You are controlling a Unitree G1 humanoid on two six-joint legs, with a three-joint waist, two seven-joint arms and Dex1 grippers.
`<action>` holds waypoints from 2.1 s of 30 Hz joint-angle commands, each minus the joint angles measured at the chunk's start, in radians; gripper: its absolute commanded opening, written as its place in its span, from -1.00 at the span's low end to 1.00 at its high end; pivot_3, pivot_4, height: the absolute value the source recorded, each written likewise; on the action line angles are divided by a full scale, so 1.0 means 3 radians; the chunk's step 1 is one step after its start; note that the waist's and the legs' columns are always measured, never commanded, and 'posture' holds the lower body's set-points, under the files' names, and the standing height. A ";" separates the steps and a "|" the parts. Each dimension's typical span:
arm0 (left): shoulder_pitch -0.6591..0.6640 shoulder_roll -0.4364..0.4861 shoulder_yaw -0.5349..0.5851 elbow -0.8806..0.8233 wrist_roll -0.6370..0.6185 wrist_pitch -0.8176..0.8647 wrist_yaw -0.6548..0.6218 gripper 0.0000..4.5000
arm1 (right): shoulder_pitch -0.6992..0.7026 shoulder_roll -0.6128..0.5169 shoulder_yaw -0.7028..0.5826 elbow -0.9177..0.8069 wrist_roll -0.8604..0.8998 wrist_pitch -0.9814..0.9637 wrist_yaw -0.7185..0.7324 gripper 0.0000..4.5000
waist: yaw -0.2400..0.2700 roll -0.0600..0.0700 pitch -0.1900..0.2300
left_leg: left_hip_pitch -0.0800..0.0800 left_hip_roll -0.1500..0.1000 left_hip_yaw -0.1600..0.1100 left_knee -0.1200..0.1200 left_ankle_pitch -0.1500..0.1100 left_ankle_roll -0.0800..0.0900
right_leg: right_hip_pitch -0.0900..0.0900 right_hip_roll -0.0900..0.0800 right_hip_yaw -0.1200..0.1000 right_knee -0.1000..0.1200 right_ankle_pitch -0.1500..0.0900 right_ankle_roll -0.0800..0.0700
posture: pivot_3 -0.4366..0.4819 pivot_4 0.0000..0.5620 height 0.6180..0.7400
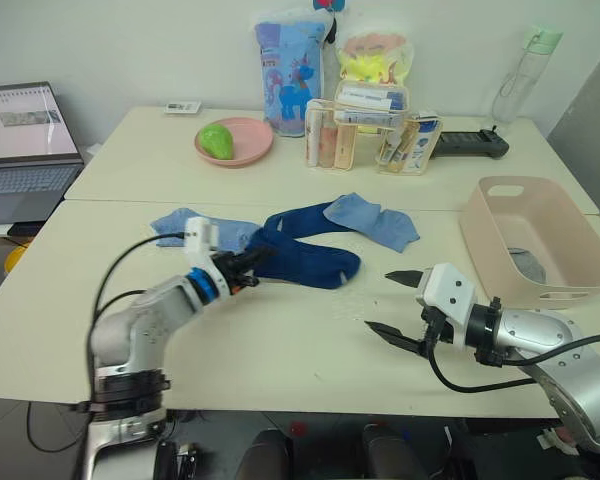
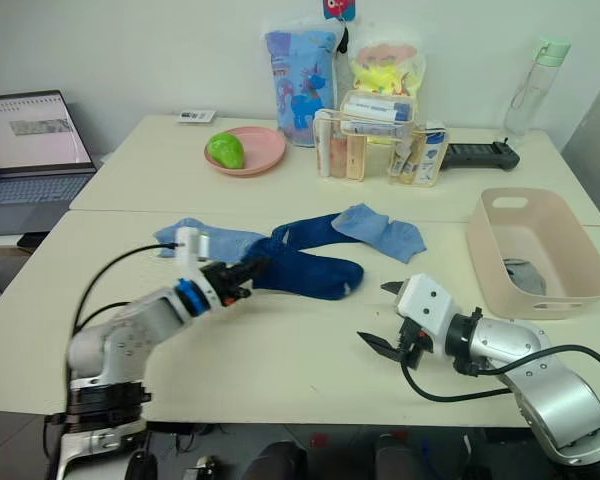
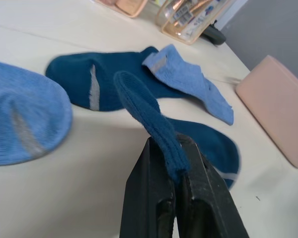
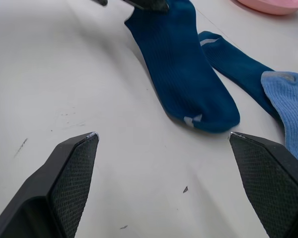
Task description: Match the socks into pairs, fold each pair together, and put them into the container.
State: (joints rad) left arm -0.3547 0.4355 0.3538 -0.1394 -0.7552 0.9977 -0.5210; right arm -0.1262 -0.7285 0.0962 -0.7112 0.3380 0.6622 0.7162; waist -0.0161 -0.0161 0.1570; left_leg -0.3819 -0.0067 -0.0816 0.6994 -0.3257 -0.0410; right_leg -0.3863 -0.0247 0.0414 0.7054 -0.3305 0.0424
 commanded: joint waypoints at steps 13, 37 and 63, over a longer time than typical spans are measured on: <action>-0.0325 0.1179 -0.0107 -0.0245 -0.0358 0.0658 -0.0189 -0.99 | -0.0113 0.0093 0.0134 0.0080 -0.0034 -0.0178 0.0042 1.00 | -0.0023 -0.0004 0.0003 | 0.0000 -0.0003 -0.0004 -0.0002 0.0000 -0.0001 | 0.0002 -0.0003 -0.0001 -0.0003 0.0000 0.0000 | -0.05 -0.47 0.39; -0.0725 -0.1174 -0.1511 0.0450 0.0479 0.0104 0.0538 -0.60 | 0.0469 -0.0223 -0.0445 -0.0265 -0.0013 0.0077 -0.0185 1.00 | -0.0030 -0.0005 0.0002 | -0.0004 -0.0003 0.0004 0.0002 0.0001 -0.0001 | -0.0001 0.0002 0.0003 0.0003 0.0000 0.0000 | -0.05 -0.47 0.39; -0.1020 0.0782 -0.2045 0.1940 0.2193 -0.3534 -0.2006 0.99 | 0.0253 -0.0162 -0.0097 -0.0177 -0.0049 0.0049 -0.0156 1.00 | 0.0032 -0.0002 0.0003 | -0.0006 -0.0006 0.0003 -0.0004 -0.0001 0.0002 | 0.0002 0.0001 -0.0008 -0.0014 0.0000 0.0000 | -0.05 -0.47 0.39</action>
State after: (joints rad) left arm -0.6178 0.6912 -0.2636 0.4100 -0.1215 0.0019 -1.1395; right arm -0.0368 -0.7786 0.0662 -0.7428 0.3290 0.6860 0.6727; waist -0.0065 -0.0167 0.1579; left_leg -0.3845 -0.0085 -0.0810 0.6983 -0.3263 -0.0399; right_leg -0.3866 -0.0243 0.0390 0.7012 -0.3305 0.0423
